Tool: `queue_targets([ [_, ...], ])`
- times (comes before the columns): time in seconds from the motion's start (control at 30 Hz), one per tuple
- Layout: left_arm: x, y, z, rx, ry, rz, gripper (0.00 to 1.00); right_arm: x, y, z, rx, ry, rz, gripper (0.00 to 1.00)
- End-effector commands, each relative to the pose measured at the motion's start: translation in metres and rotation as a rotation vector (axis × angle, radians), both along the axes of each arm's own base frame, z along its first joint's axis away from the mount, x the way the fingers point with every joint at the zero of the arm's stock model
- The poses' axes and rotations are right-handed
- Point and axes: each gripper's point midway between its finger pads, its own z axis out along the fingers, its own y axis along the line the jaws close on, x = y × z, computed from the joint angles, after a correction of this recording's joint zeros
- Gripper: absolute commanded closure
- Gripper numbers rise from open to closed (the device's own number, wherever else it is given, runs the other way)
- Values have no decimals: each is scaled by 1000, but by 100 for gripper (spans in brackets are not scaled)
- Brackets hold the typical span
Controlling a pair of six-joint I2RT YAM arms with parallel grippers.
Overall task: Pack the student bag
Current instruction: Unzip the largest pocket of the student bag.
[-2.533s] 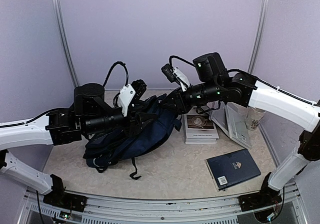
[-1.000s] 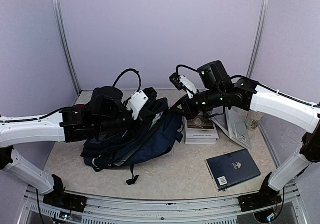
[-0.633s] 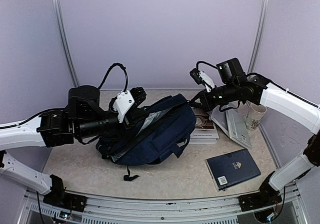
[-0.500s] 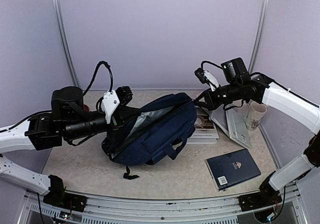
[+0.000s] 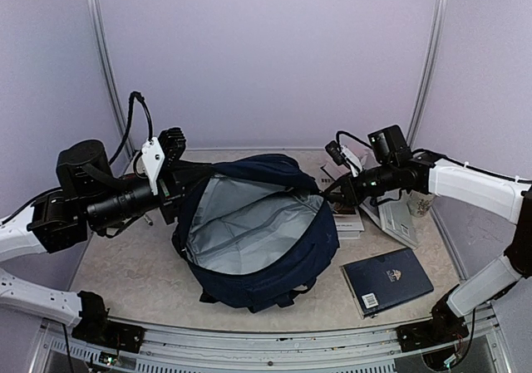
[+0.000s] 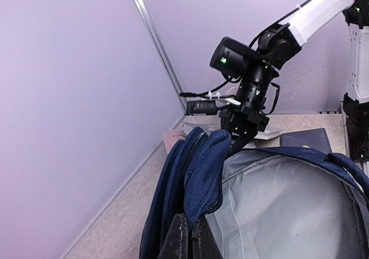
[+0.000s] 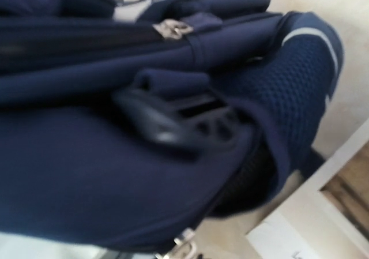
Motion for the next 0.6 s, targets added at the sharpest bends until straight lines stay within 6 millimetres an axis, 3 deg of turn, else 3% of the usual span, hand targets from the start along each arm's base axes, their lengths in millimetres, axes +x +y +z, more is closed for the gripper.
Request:
queue_targets([
  [0.0,-39,8,95,-259,-168,-178,100,16,-2,-7,103,-7,-44,100],
  [0.2,-72,-13,72,-174,-183,-385,100,-4,17,18,243,-71,59,100],
  [0.3,-92,-17,59,-142,-179,-498,100,-13,18,17,254,-104,72,100],
  [0.43,-114,-24,41,-90,-163,-639,100,-10,17,18,262,-118,52,100],
  [0.57,-121,-31,36,-66,-146,-688,100,4,12,8,215,-129,-14,100],
])
